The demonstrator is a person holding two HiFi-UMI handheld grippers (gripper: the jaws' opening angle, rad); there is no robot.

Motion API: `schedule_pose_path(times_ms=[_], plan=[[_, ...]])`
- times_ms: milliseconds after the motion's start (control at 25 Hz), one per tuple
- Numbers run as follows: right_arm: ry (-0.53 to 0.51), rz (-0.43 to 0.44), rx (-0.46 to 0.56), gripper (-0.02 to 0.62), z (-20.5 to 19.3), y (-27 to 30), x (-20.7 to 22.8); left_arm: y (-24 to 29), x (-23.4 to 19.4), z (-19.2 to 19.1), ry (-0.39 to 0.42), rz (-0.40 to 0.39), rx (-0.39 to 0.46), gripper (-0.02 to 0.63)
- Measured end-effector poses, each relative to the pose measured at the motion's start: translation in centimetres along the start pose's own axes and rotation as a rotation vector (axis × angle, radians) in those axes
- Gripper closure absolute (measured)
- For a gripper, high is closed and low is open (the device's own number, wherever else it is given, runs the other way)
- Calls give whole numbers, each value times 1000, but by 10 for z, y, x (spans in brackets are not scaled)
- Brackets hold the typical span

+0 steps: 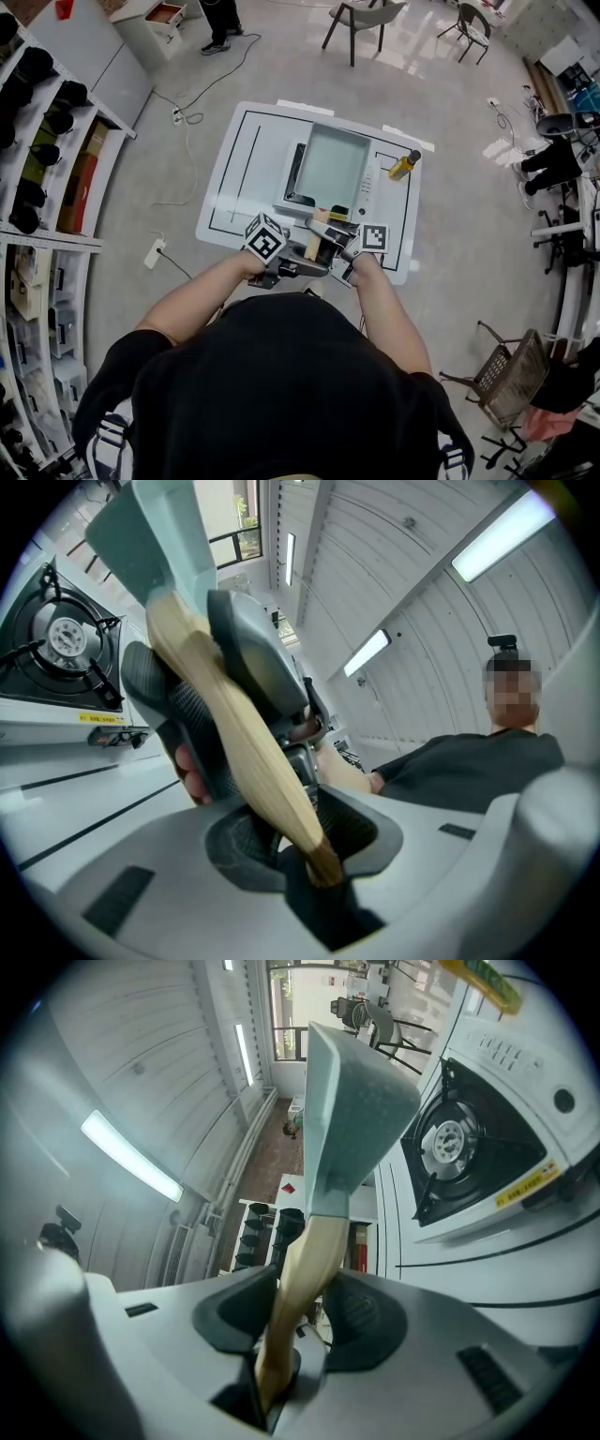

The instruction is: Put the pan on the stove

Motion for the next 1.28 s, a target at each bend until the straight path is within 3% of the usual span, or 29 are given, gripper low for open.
schedule_pose_path(times_ms=[640, 1280], plan=[[16, 46, -55, 440, 40, -28, 15, 32, -11, 39, 5, 36, 66, 499], [9, 75, -117, 442, 50, -33, 22, 43, -17, 46, 27, 62, 114, 495]])
Point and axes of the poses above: the fingertips, and each gripper's own axes: y forward along the fingers, x to its right, z out of its top, the point moved 8 cm from there along -y, backward along the fingers, and after that the axes turned 10 degrees about -y, right-handed, at the moved point
